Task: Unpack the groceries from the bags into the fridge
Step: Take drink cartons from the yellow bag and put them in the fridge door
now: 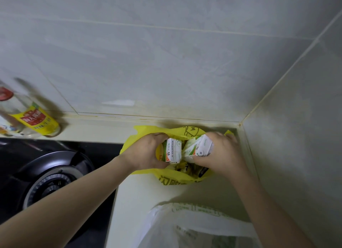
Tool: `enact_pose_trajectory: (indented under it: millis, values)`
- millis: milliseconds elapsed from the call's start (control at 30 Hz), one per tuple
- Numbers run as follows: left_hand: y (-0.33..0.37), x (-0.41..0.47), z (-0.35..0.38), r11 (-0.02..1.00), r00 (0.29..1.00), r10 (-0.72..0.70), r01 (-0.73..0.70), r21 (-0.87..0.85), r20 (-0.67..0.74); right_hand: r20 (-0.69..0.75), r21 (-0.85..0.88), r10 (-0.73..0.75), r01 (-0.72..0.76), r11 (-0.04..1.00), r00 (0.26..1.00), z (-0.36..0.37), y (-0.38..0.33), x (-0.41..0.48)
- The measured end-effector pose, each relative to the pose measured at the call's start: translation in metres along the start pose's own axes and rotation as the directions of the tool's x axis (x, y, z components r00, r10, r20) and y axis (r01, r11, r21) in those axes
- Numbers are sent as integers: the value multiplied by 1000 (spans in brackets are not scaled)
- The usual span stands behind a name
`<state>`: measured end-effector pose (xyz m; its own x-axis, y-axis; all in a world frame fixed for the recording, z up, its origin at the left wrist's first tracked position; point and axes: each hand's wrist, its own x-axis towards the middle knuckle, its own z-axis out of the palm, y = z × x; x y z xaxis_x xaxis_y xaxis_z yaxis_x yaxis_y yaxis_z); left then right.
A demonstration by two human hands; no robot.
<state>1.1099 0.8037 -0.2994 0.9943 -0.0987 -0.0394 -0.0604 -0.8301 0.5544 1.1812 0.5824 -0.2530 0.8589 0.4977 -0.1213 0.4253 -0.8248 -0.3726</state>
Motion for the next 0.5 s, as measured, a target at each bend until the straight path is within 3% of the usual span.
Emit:
enact_pose_trajectory:
  millis: [233,500]
  values:
    - [-7,-4,-3,1000,999,9,-9,-3,-51,-215,256,88,-31,966,973,4,-17,34]
    - [-2,-15,-6,995,981,-74,61,-80,-179,-124,349,165,-113,930,978,6,-12,15]
